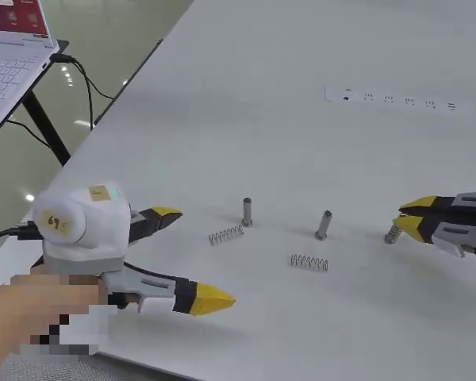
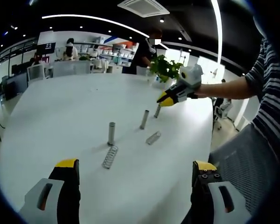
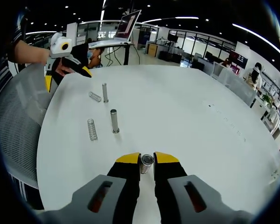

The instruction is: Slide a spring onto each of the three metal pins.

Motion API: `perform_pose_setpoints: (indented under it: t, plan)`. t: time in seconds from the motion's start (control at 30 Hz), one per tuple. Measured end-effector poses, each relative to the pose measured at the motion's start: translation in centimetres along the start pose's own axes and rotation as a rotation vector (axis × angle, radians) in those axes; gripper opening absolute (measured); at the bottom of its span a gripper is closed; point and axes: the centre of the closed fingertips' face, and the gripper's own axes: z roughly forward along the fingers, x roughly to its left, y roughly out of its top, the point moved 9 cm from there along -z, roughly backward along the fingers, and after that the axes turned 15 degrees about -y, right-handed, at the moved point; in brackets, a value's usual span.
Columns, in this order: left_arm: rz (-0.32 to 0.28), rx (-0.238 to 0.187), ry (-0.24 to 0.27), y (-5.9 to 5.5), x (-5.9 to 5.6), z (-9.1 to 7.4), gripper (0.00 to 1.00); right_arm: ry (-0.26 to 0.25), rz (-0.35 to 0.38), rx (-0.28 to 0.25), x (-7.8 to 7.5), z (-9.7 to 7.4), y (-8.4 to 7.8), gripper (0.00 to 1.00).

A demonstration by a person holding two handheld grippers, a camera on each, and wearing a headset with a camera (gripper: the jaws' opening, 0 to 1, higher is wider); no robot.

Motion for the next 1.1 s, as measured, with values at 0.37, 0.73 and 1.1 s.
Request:
perform_pose_setpoints:
  t: [0.37,0.73,1.1]
  plan:
    - [-0.001,0.002,-0.001,-0.1,-0.1,0.0,0.98,0.010,0.025,0.018,0.3,0.1,-0.2,0.09]
    - [-0.005,0.001,-0.004,-0.2,-0.2,0.0,0.98,-0.001,0.049,0.007,0.4,-0.4,0.2,0.17]
    - [-0.001,-0.001,-0.006,-0.1,-0.2,0.0,0.98,-0.011,0.109,-0.012,0.5,-1.0,0.6,0.24]
